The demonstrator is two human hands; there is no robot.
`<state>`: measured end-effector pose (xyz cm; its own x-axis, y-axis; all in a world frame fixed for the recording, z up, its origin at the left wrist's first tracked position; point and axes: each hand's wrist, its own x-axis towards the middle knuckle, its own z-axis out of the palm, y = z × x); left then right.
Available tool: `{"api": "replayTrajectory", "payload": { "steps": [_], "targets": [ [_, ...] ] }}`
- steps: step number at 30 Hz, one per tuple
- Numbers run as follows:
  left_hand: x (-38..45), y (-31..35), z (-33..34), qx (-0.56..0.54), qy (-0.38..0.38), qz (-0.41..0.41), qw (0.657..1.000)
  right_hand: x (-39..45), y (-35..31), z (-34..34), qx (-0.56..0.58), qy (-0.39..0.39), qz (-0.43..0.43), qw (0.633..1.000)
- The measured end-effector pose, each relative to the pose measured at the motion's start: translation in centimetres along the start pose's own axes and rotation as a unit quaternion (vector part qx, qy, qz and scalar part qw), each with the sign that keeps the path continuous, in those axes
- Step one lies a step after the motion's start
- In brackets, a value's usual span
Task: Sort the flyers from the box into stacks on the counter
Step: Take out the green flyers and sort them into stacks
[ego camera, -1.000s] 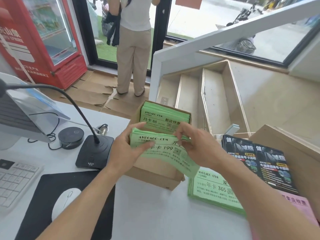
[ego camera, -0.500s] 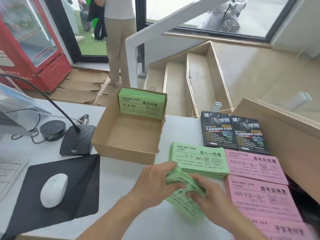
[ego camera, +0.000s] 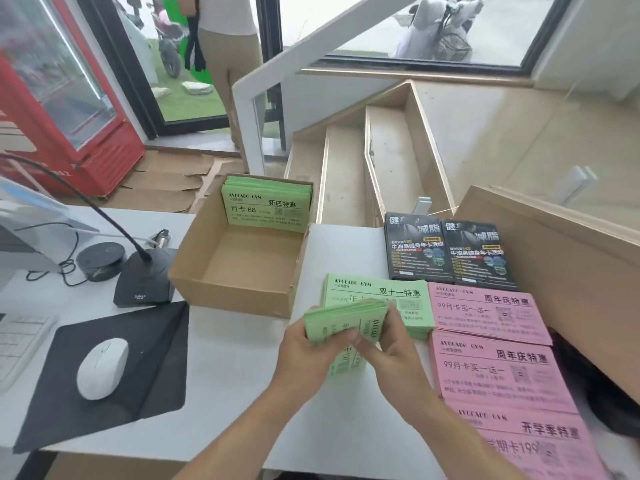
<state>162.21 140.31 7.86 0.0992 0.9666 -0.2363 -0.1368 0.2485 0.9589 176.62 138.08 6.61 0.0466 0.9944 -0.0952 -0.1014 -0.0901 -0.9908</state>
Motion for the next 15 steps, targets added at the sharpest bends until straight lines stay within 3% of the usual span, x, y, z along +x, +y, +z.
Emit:
{"api": "replayTrajectory", "payload": {
  "steps": [15],
  "targets": [
    [-0.73,-0.24,0.29,0.034,0.019,0.074,0.997,-0.28,0.27,0.14,0.039,0.015,-0.062,0.997]
  ]
}}
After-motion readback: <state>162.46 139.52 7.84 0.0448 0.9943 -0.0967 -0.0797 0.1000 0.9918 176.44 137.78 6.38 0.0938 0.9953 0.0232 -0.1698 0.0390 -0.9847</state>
